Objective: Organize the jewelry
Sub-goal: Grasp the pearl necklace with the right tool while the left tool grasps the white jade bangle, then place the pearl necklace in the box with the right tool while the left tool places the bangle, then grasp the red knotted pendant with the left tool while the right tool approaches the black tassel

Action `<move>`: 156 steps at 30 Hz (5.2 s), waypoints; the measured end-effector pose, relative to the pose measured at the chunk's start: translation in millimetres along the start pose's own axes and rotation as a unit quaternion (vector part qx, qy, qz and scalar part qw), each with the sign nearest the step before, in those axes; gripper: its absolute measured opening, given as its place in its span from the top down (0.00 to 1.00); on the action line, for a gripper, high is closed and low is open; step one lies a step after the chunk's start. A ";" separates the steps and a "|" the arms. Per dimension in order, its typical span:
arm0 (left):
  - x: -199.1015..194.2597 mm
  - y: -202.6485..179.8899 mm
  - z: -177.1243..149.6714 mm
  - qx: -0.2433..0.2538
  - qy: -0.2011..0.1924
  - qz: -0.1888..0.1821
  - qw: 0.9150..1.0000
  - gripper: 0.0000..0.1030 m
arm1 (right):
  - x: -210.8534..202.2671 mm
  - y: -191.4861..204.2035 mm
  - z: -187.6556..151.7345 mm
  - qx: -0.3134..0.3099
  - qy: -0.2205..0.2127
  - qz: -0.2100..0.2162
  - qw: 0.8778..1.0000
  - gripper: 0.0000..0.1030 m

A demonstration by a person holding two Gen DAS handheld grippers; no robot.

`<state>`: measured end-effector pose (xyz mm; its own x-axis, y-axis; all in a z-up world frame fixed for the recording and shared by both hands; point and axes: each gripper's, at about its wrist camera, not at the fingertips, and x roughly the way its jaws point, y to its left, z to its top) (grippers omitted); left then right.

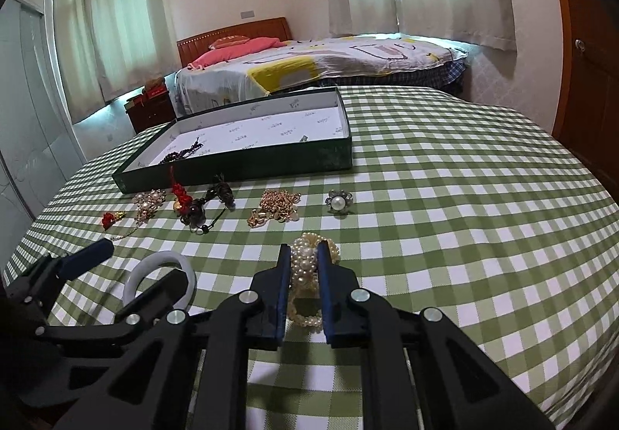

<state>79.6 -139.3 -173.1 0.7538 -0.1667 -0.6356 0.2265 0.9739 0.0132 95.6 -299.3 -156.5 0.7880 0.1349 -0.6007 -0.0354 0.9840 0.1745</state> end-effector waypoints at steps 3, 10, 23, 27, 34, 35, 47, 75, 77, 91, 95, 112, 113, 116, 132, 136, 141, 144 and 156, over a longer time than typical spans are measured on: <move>5.0 6.2 -0.8 -0.017 0.011 -0.005 1.000 0.11 | 0.3 0.1 -0.6 0.000 0.001 -0.001 1.000 0.86; 15.8 17.4 -2.0 -0.043 0.042 -0.030 0.998 0.13 | 1.2 0.4 -0.7 0.001 0.003 -0.001 1.000 0.86; 7.7 6.8 -3.1 -0.011 0.027 -0.046 0.998 0.34 | 3.6 1.0 -2.1 0.001 0.005 0.000 1.000 0.86; 6.6 1.3 -3.8 0.001 0.024 -0.047 0.999 0.23 | 3.8 1.4 -2.4 0.001 0.006 0.000 1.000 0.86; 11.9 3.3 -5.9 0.005 0.035 -0.043 0.998 0.33 | 4.2 1.7 -2.7 0.001 0.005 0.000 1.000 0.86; 11.7 4.1 -5.9 0.006 0.035 -0.045 0.998 0.33 | 4.2 2.0 -2.7 0.001 0.005 0.001 1.000 0.86; -7.7 26.7 7.4 -0.007 0.006 -0.029 1.000 0.33 | -7.2 12.6 7.3 -0.005 -0.012 0.013 1.000 0.86; 32.0 77.3 143.7 -0.030 -0.063 -0.015 0.997 0.33 | 34.9 52.5 140.6 -0.041 -0.089 0.064 0.993 0.86; 44.4 78.1 150.7 -0.032 -0.058 -0.014 0.998 0.33 | 45.0 51.3 145.8 -0.042 -0.087 0.066 0.993 0.86; 140.6 76.6 124.8 -0.036 0.070 -0.020 0.997 0.33 | 140.0 35.4 124.3 -0.037 0.035 0.070 0.996 0.86; 146.7 77.5 125.4 -0.030 0.079 -0.024 0.996 0.33 | 149.5 35.5 119.7 -0.035 0.058 0.074 0.995 0.86; 150.3 75.3 129.3 -0.024 0.083 -0.031 0.996 0.26 | 148.4 18.3 120.3 -0.008 0.062 0.063 0.996 0.60; 149.4 75.4 129.1 -0.025 0.082 -0.033 0.996 0.24 | 146.4 17.9 120.8 -0.008 0.059 0.061 0.996 0.60; 143.6 75.3 130.2 -0.025 0.074 -0.033 0.996 0.23 | 139.5 17.3 122.1 -0.009 0.050 0.055 0.997 0.60; 66.9 87.7 121.1 -0.027 -0.003 -0.011 1.000 0.22 | 87.4 22.3 108.3 -0.016 0.016 0.039 0.999 0.60; 46.9 93.8 107.2 -0.035 -0.014 -0.004 0.999 0.22 | 76.1 26.9 98.7 -0.022 0.013 0.039 0.999 0.60; 31.1 100.1 88.9 -0.045 -0.014 0.001 0.999 0.22 | 64.9 32.1 85.0 -0.028 0.013 0.040 0.999 0.60; 20.2 103.4 74.7 -0.049 -0.016 0.006 0.999 0.22 | 57.9 34.9 75.7 -0.031 0.011 0.040 0.999 0.60; 1.8 121.9 26.7 -0.063 0.005 0.028 0.998 0.22 | 38.9 37.7 43.3 -0.034 0.015 0.043 0.998 0.60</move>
<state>124.9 -25.0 -152.0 0.7573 -0.1109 -0.6435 0.1040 0.9934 -0.0488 151.5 -261.9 -139.6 0.7611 0.2212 -0.6097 -0.1448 0.9743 0.1727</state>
